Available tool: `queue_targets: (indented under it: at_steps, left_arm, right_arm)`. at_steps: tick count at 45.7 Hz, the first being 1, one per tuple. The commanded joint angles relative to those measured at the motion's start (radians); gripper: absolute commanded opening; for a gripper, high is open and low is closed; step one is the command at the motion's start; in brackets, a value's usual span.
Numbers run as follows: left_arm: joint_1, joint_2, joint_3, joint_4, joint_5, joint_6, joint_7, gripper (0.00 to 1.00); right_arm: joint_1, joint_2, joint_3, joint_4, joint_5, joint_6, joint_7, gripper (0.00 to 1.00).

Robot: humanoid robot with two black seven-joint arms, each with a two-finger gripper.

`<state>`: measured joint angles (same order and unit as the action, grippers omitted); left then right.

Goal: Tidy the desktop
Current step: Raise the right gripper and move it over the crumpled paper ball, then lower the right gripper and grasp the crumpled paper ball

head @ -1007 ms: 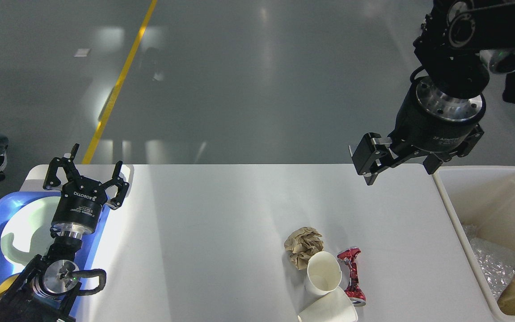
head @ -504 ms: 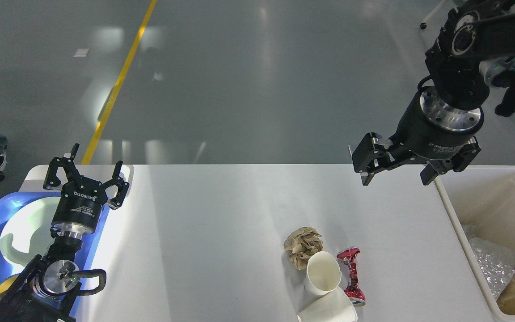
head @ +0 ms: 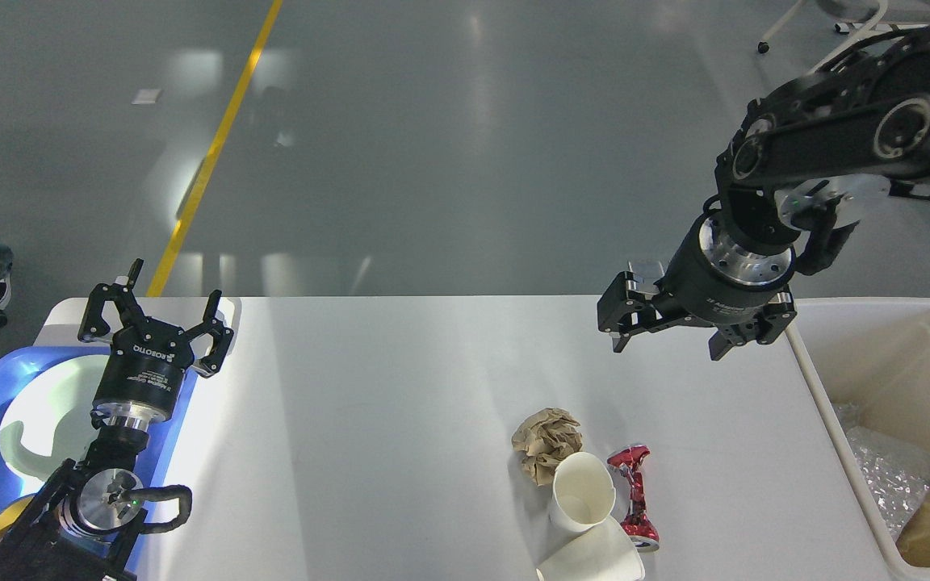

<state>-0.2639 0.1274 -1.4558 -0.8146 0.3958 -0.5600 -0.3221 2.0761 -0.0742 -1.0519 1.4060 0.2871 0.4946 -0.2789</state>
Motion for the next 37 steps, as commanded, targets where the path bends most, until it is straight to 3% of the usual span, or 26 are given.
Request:
queue_targets:
  at_steps: [1, 11, 18, 28, 37]
  left_arm:
    - [0.0, 0.0, 0.0, 0.0, 0.0, 0.0, 0.0, 0.97]
    - [0.0, 0.0, 0.0, 0.0, 0.0, 0.0, 0.0, 0.97]
    - [0.0, 0.0, 0.0, 0.0, 0.0, 0.0, 0.0, 0.97]
    - [0.0, 0.0, 0.0, 0.0, 0.0, 0.002, 0.0, 0.97]
    - [0.0, 0.0, 0.0, 0.0, 0.0, 0.0, 0.0, 0.97]
  right_arm:
    - [-0.151, 0.051, 0.046, -0.12, 0.079, -0.01, -0.003, 1.0]
    - [-0.372, 0.172, 0.05, -0.327, 0.204, -0.042, -0.006, 1.0]
    - [-0.485, 0.226, 0.05, -0.423, 0.195, -0.151, -0.005, 1.0]
    - [-0.565, 0.257, 0.038, -0.449, 0.192, -0.303, -0.005, 1.0]
    - [-0.633, 0.277, 0.039, -0.512, 0.135, -0.318, -0.005, 1.0]
